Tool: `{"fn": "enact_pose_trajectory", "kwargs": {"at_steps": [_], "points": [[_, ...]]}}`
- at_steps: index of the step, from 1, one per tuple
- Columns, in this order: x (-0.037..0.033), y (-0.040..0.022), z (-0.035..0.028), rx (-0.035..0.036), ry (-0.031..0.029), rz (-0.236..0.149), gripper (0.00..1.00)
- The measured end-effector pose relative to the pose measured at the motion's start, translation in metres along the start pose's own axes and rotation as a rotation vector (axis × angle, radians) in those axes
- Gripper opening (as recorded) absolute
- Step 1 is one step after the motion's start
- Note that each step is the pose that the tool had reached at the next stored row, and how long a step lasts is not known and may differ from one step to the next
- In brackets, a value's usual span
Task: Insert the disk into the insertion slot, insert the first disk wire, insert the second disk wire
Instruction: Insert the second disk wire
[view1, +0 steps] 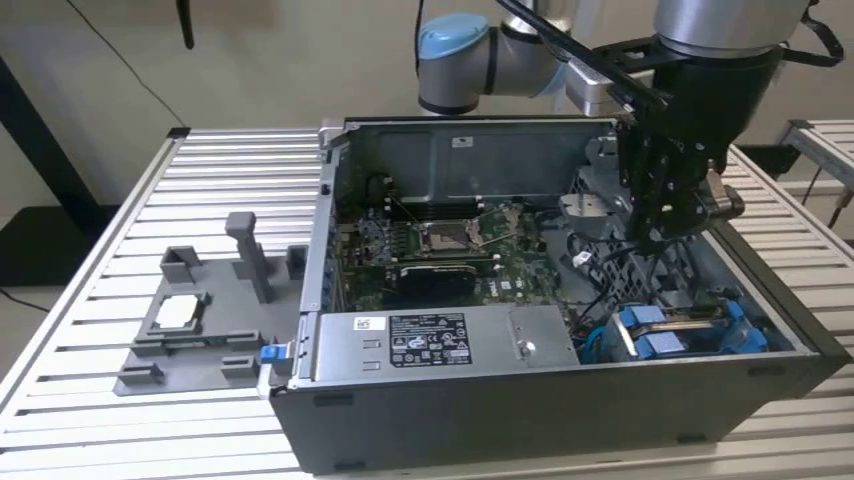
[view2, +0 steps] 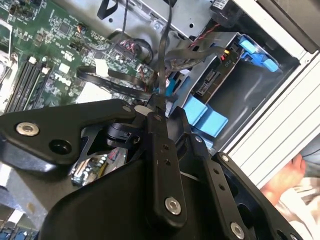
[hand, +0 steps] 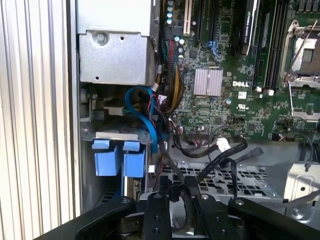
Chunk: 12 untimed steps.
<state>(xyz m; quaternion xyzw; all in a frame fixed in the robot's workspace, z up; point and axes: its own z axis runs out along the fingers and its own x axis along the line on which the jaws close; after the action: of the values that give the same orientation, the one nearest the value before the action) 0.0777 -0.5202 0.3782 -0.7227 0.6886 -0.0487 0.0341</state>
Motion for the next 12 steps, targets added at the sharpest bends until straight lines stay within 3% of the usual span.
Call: {"fn": "enact_pose_trajectory", "kwargs": {"at_steps": [6,7,11,12], "points": [[-0.0016,0.0069,0.0000,0.0104,0.0190,-0.013,0.27],[-0.0017,0.0081,0.0001,0.0169,0.0231,-0.014,0.27],[-0.0021,0.0112,0.0004,0.0654,0.0379,-0.014,0.27],[-0.0022,0.0120,0.0006,0.0688,0.0408,-0.014,0.27]]}}
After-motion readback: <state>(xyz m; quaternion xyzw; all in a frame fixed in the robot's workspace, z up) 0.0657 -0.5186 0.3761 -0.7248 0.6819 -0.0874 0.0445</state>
